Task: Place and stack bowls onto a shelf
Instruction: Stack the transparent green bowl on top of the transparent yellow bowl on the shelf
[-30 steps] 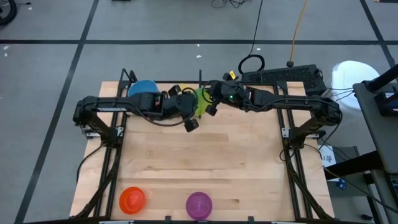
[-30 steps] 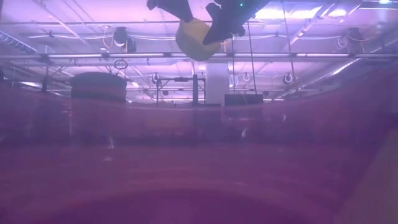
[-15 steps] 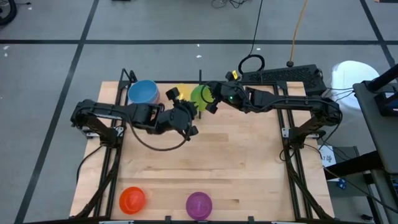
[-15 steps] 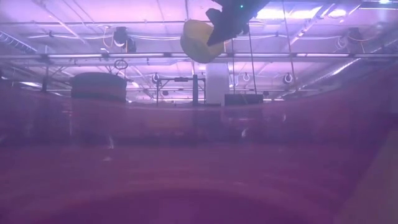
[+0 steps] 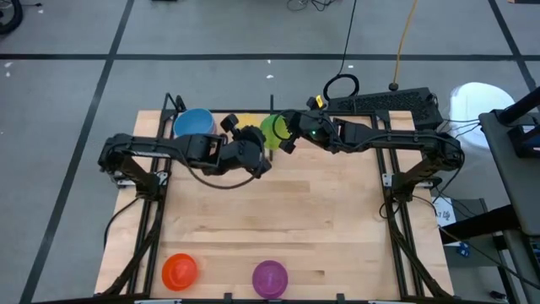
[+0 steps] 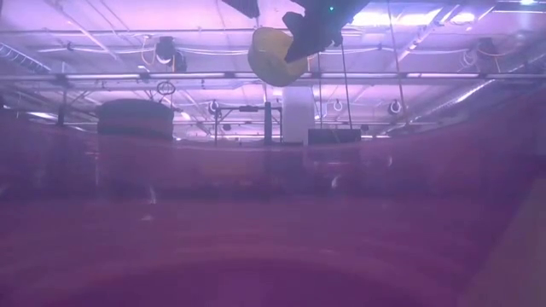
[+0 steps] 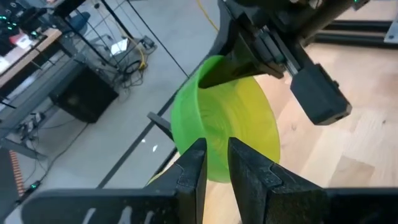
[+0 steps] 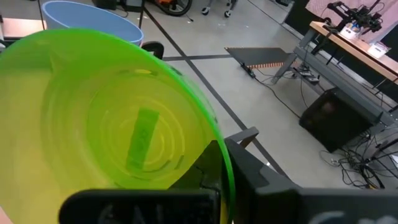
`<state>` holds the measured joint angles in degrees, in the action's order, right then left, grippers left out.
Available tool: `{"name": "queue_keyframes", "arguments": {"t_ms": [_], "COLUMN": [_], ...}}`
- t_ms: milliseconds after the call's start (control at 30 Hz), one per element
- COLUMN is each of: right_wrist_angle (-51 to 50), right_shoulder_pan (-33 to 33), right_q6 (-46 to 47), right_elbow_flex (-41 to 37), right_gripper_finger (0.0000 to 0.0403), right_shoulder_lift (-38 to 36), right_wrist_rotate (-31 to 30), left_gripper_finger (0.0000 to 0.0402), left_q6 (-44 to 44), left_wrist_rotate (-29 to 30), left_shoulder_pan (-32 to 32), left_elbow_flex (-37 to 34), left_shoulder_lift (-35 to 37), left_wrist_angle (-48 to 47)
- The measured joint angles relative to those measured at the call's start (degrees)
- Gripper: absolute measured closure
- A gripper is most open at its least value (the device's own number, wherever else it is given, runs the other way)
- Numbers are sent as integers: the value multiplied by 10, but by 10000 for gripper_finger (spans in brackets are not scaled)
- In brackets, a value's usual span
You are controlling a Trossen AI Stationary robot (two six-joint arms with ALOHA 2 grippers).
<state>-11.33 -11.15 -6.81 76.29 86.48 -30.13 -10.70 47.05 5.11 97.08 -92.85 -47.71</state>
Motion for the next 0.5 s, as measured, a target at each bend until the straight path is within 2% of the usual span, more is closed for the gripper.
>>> {"name": "queue_keyframes", "arguments": {"t_ms": [500], "right_wrist_angle": [4], "right_shoulder_pan": [0], "right_q6": [-6], "right_elbow_flex": [0], "right_gripper_finger": [403], "right_shoulder_lift": [0], "right_wrist_rotate": [1], "left_gripper_finger": [330], "left_q6": [0], "left_wrist_rotate": [-43], "left_shoulder_pan": [-38], "left_elbow_flex": [0], "left_shoulder_lift": [-12], "left_wrist_angle": [2]}}
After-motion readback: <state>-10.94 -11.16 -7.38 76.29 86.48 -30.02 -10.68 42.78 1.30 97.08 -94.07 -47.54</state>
